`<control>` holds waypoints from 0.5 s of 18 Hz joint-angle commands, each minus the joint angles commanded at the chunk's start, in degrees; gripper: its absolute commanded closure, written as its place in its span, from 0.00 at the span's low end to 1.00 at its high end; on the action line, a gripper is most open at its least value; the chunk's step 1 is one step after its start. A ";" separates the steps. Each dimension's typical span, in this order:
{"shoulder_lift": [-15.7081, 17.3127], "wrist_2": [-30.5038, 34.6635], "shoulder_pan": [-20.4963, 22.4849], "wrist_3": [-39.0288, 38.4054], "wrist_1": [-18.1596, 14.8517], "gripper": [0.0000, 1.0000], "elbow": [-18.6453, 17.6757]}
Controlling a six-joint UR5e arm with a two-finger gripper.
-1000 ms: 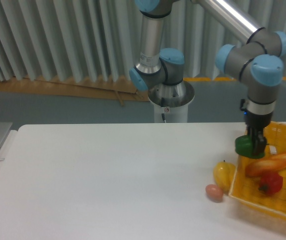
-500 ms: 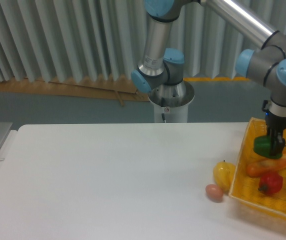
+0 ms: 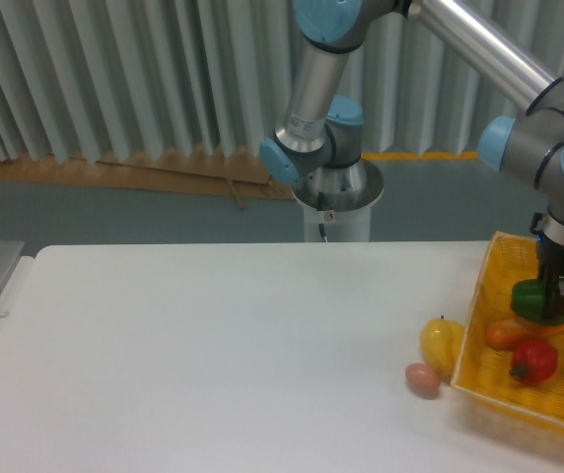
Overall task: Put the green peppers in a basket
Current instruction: 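Lower the green pepper into the basket and open the gripper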
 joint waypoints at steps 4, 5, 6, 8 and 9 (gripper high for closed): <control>0.00 0.00 -0.79 -0.88 0.35 0.00 0.00; 0.09 -0.17 -1.14 -1.40 0.35 0.00 -0.09; 0.26 -0.61 -1.58 -1.84 0.35 0.00 0.00; 0.70 -2.28 -2.46 -3.42 0.35 0.00 0.00; 1.05 -2.98 -2.81 -4.82 0.35 0.00 -0.09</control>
